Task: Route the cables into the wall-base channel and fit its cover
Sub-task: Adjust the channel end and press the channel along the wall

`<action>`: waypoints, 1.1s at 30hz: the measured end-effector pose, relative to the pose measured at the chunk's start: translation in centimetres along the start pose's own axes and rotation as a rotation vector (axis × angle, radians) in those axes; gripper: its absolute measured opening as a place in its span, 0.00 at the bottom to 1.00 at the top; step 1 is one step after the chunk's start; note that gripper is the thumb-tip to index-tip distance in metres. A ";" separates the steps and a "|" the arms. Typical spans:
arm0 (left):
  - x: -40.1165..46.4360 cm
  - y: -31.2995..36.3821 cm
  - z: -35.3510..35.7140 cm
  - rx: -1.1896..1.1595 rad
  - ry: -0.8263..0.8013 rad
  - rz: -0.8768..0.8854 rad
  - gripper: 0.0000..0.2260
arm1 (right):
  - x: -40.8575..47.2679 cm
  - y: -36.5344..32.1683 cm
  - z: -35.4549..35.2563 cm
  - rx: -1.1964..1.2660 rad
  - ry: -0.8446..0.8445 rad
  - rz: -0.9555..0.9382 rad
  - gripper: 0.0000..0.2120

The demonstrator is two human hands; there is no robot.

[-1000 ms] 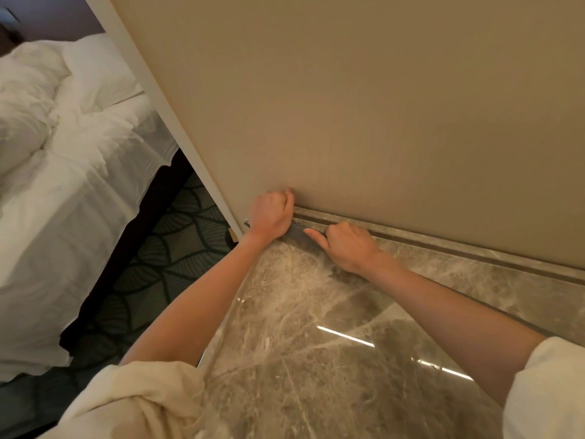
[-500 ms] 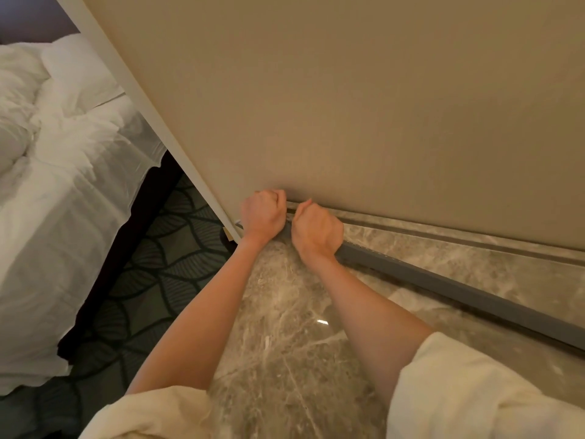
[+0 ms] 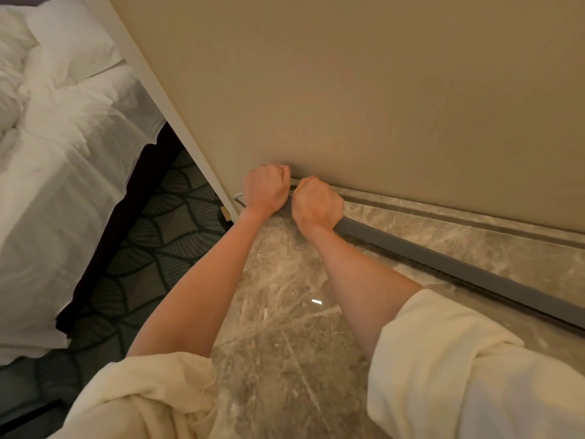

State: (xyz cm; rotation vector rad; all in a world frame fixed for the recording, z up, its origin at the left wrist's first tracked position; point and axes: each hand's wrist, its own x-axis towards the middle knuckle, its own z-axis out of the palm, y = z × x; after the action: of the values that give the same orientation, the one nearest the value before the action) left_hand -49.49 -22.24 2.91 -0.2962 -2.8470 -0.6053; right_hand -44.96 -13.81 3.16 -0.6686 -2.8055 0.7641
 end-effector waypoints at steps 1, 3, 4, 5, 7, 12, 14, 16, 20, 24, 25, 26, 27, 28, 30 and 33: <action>0.0 0.0 -0.1 0.004 -0.009 -0.006 0.21 | 0.0 0.0 0.0 -0.004 -0.010 -0.006 0.22; 0.0 0.2 -0.5 0.009 -0.025 -0.014 0.21 | 0.1 -0.1 -0.2 -0.020 -0.030 -0.021 0.21; 0.0 0.2 -0.6 0.006 -0.034 -0.015 0.22 | 0.2 -0.1 -0.3 -0.026 -0.042 -0.028 0.21; 0.0 0.2 -0.8 0.000 -0.050 -0.020 0.22 | 0.2 -0.1 -0.3 -0.033 -0.052 -0.035 0.20; 0.1 0.2 -1.1 -0.035 -0.088 -0.019 0.23 | 0.1 -0.1 -0.2 -0.050 -0.056 -0.053 0.20; -1.0 -1.6 -2.6 -0.075 -0.183 0.162 0.20 | -0.1 0.1 0.1 -0.075 0.024 -0.078 0.24; -1.7 -2.8 -4.0 -0.107 -0.242 0.244 0.09 | -0.1 0.0 0.0 -0.082 0.029 -0.063 0.24; -2.2 -3.7 -5.5 -0.086 -0.311 0.311 0.13 | -0.1 -0.1 -0.1 -0.080 0.012 -0.044 0.24; -2.6 -4.0 -6.8 0.106 -0.395 0.473 0.21 | 0.1 -0.1 0.1 -0.059 -0.003 -0.024 0.25; -1.9 -2.7 -6.5 0.201 -0.379 0.579 0.12 | 0.2 0.0 0.3 -0.065 -0.015 -0.027 0.25; -1.7 -2.5 -6.5 0.189 -0.388 0.572 0.10 | 0.2 0.0 0.2 -0.082 -0.026 -0.040 0.24; -1.5 -2.5 -6.5 0.168 -0.401 0.554 0.09 | 0.2 -0.2 0.2 -0.108 -0.044 -0.059 0.22; -1.4 -2.4 -6.4 0.146 -0.417 0.540 0.09 | 0.2 -0.1 0.2 -0.138 -0.058 -0.079 0.20; -1.2 -2.3 -6.4 0.134 -0.436 0.526 0.09 | 0.2 -0.2 0.2 -0.165 -0.063 -0.095 0.19; -0.9 -2.3 -6.3 0.136 -0.459 0.515 0.09 | 0.1 -0.5 0.1 -0.167 -0.047 -0.103 0.22; -0.6 -2.5 -6.1 0.117 -0.473 0.513 0.11 | 0.1 -1.3 0.4 -0.135 -0.047 -0.128 0.23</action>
State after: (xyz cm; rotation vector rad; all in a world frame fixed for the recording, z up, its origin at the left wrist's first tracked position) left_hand -48.49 -27.10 7.30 -1.2431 -3.0144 -0.2863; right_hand -45.62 -14.97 3.54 -0.4909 -2.9291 0.5794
